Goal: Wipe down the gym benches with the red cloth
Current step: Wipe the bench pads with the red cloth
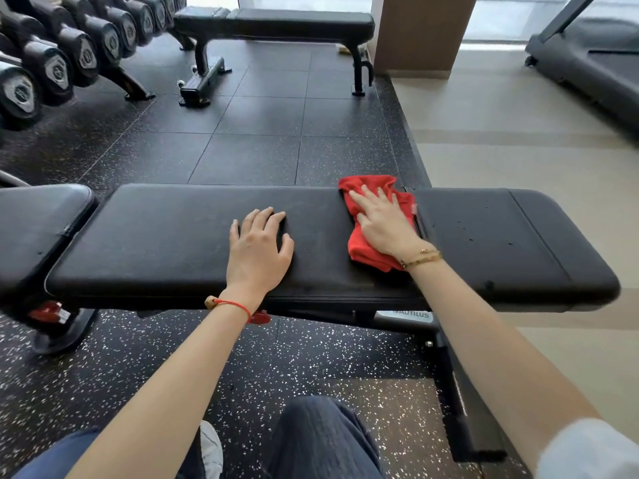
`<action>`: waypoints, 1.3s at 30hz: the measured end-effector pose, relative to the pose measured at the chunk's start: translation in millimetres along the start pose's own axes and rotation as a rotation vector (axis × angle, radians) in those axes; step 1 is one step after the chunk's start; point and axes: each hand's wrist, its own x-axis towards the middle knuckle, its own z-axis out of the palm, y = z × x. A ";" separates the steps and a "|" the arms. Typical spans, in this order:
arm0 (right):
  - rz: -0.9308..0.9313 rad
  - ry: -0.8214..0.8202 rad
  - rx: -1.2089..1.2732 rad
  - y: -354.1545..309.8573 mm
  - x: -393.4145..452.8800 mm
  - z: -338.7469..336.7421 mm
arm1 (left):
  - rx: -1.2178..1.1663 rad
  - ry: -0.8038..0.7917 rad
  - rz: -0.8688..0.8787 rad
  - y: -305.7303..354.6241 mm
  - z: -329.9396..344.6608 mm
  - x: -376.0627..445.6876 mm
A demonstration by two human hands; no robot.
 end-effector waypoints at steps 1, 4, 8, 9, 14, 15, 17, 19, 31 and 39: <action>-0.050 -0.008 0.007 -7.2 -9.3 3.1 | 0.000 0.001 0.002 -0.1 0.4 0.0; -0.172 -0.011 0.031 -13.6 -49.1 6.3 | -0.003 -0.001 0.005 -1.2 1.1 0.1; -0.199 0.006 0.064 10.3 -86.2 -2.8 | -0.003 -0.016 0.013 -3.3 1.1 -0.5; -0.167 0.003 0.066 18.4 -84.3 -6.4 | 0.002 -0.017 0.014 -3.1 1.2 -0.8; 0.068 0.016 0.002 30.5 -20.0 -14.3 | 0.019 -0.017 0.009 -0.3 1.4 -0.7; 0.076 0.008 -0.006 24.5 -7.0 -11.9 | 0.020 -0.015 0.007 0.0 1.6 -0.7; 0.042 -0.006 -0.020 6.6 8.4 -3.8 | 0.021 -0.009 0.005 -0.3 1.6 -0.7; -0.035 -0.017 -0.034 -10.6 6.8 5.1 | 0.014 -0.001 0.001 -0.5 1.5 -0.7; 0.002 0.129 -0.102 47.4 -111.0 -16.0 | -0.082 0.076 0.033 25.9 2.2 0.5; 0.249 0.080 -0.018 104.6 -36.7 -43.9 | -0.070 -0.048 0.142 105.4 37.2 -0.9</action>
